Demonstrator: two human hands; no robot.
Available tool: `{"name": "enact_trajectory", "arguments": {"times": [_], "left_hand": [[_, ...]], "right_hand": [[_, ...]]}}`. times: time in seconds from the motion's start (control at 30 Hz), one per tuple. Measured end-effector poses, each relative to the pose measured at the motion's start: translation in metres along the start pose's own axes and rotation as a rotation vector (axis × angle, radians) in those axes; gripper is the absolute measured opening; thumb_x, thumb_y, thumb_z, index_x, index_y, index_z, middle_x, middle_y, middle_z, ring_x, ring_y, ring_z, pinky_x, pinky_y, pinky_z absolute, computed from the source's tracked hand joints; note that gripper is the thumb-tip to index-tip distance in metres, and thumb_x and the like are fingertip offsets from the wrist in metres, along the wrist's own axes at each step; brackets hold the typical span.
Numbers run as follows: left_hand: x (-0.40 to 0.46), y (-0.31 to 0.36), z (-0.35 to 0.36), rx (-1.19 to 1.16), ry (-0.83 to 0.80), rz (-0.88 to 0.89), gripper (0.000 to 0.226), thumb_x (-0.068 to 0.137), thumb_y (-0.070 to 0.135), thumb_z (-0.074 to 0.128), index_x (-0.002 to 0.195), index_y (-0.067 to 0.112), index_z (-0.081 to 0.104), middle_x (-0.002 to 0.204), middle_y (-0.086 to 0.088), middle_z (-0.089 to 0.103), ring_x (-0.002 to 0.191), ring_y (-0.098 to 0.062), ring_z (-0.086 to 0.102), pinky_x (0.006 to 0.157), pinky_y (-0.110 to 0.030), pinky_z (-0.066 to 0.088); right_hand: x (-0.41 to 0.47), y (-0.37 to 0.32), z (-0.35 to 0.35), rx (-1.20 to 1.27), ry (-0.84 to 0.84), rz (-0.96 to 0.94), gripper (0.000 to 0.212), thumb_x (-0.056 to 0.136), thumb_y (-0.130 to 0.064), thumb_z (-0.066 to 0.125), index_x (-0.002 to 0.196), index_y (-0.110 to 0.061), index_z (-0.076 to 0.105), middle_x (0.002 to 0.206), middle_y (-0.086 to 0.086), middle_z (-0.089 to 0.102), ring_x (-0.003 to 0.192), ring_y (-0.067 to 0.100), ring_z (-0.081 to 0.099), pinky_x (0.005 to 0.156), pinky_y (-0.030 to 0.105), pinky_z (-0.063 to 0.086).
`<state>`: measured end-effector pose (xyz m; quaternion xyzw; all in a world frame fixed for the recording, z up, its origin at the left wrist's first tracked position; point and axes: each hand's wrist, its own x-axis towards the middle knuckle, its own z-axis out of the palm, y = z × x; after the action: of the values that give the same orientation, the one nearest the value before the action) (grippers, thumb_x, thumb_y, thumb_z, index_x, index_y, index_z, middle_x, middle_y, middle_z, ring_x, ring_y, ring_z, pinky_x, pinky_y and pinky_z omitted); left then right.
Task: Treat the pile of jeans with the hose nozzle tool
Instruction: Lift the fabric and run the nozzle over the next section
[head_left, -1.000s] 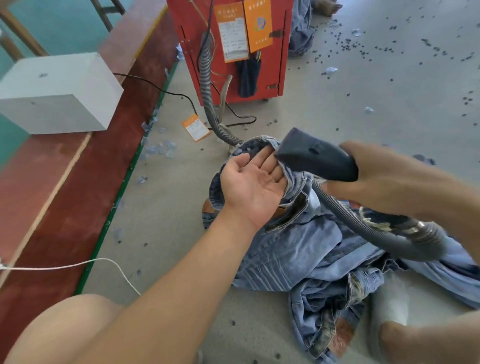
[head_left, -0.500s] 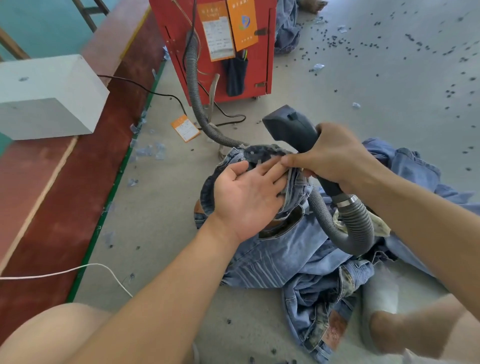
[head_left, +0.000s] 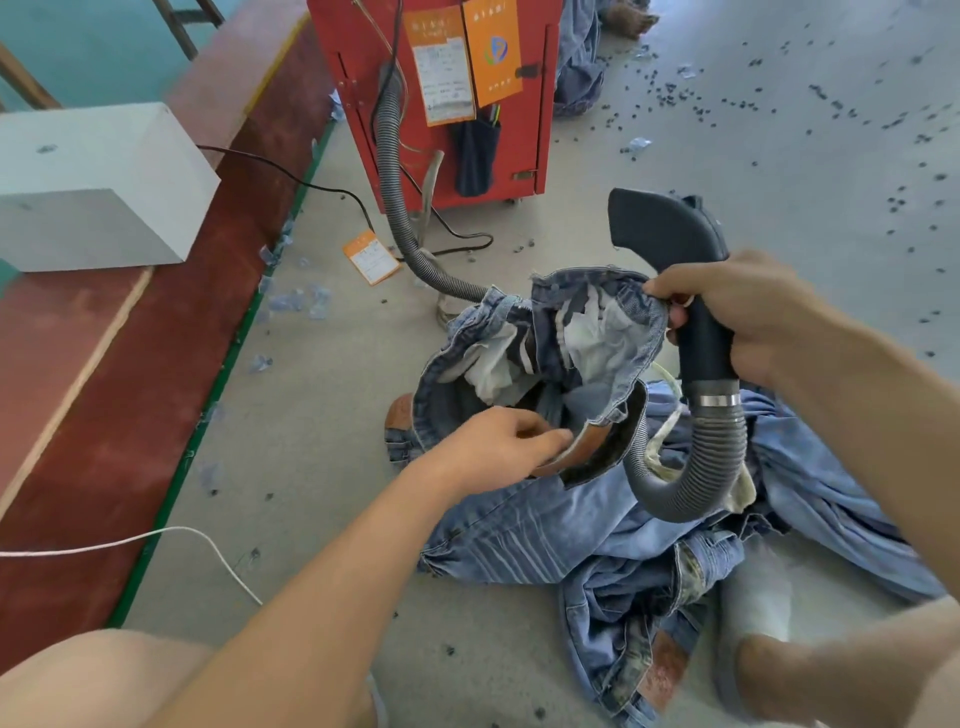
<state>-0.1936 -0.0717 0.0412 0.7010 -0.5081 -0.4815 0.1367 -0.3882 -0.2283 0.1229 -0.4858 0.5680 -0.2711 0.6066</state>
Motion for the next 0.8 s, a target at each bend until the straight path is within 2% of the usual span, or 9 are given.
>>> {"name": "enact_trajectory", "arguments": {"times": [0.07,0.13,0.23,0.3,0.37,0.43,0.57,0.7,0.8], "left_hand": [[0.004,0.002,0.003,0.012,0.091,0.054,0.031,0.098,0.057,0.057,0.11,0.032,0.072,0.102,0.011,0.073,0.096,-0.011,0.067,0.083,-0.024,0.053],[0.007,0.006,0.005,-0.011,0.305,0.104,0.034,0.098,0.051,0.062,0.122,0.027,0.066,0.109,0.012,0.067,0.104,-0.011,0.064,0.078,-0.018,0.048],[0.011,0.017,-0.005,-0.091,0.673,0.251,0.067,0.093,0.047,0.072,0.145,0.016,0.044,0.134,0.0,0.05,0.122,-0.017,0.049,0.102,-0.027,0.041],[0.017,0.023,-0.02,-0.055,0.676,0.33,0.069,0.092,0.047,0.073,0.144,0.01,0.048,0.136,-0.007,0.055,0.126,-0.023,0.05,0.11,-0.037,0.042],[0.023,0.023,-0.036,-0.032,0.615,0.348,0.045,0.095,0.041,0.072,0.127,0.01,0.067,0.119,-0.007,0.069,0.114,-0.023,0.062,0.102,-0.044,0.051],[0.024,0.019,-0.045,-0.139,0.727,0.274,0.031,0.097,0.032,0.069,0.123,0.014,0.07,0.117,-0.001,0.072,0.112,-0.016,0.063,0.102,-0.041,0.051],[0.017,0.007,-0.042,-0.218,1.13,0.156,0.015,0.096,0.015,0.064,0.108,0.006,0.063,0.108,-0.007,0.065,0.103,-0.026,0.057,0.096,-0.048,0.046],[0.02,-0.003,-0.033,-0.295,1.148,-0.059,0.024,0.092,0.018,0.063,0.112,0.005,0.059,0.115,-0.011,0.061,0.111,-0.032,0.052,0.097,-0.045,0.043],[0.024,-0.02,-0.029,-0.451,1.102,-0.474,0.036,0.092,0.029,0.058,0.122,0.01,0.051,0.136,-0.015,0.049,0.13,-0.036,0.042,0.107,-0.047,0.036]], "right_hand": [[0.0,0.0,-0.002,0.05,-0.041,0.024,0.034,0.076,-0.005,0.078,0.045,-0.015,0.066,0.049,0.004,0.053,0.041,0.014,0.05,0.048,0.027,0.051],[-0.003,0.0,-0.002,0.061,-0.096,0.045,0.029,0.075,-0.004,0.078,0.05,-0.014,0.065,0.05,0.006,0.052,0.042,0.016,0.049,0.048,0.028,0.05],[-0.008,0.001,-0.002,-0.004,-0.23,0.032,0.036,0.078,-0.001,0.076,0.047,-0.015,0.063,0.05,0.007,0.05,0.042,0.016,0.048,0.046,0.026,0.048],[-0.012,0.002,-0.001,-0.075,-0.336,-0.001,0.04,0.082,0.001,0.073,0.047,-0.017,0.065,0.05,0.006,0.05,0.042,0.015,0.048,0.045,0.026,0.047],[-0.014,0.003,-0.001,-0.113,-0.377,-0.028,0.043,0.084,0.002,0.072,0.047,-0.02,0.066,0.05,0.005,0.051,0.042,0.015,0.048,0.045,0.026,0.047],[-0.014,0.003,-0.003,-0.096,-0.351,-0.037,0.041,0.083,0.002,0.072,0.049,-0.019,0.066,0.051,0.004,0.051,0.042,0.014,0.048,0.045,0.026,0.047],[-0.012,0.0,-0.01,-0.025,-0.224,-0.023,0.037,0.079,0.0,0.074,0.047,-0.016,0.063,0.051,0.004,0.05,0.043,0.015,0.047,0.047,0.025,0.047],[-0.011,0.001,-0.014,-0.018,-0.139,0.016,0.023,0.077,-0.005,0.078,0.061,-0.01,0.062,0.05,0.006,0.05,0.042,0.016,0.049,0.047,0.027,0.05],[-0.011,0.0,-0.011,0.01,-0.1,0.013,0.013,0.079,-0.005,0.077,0.075,-0.004,0.064,0.05,0.005,0.051,0.042,0.016,0.049,0.048,0.027,0.051]]}}
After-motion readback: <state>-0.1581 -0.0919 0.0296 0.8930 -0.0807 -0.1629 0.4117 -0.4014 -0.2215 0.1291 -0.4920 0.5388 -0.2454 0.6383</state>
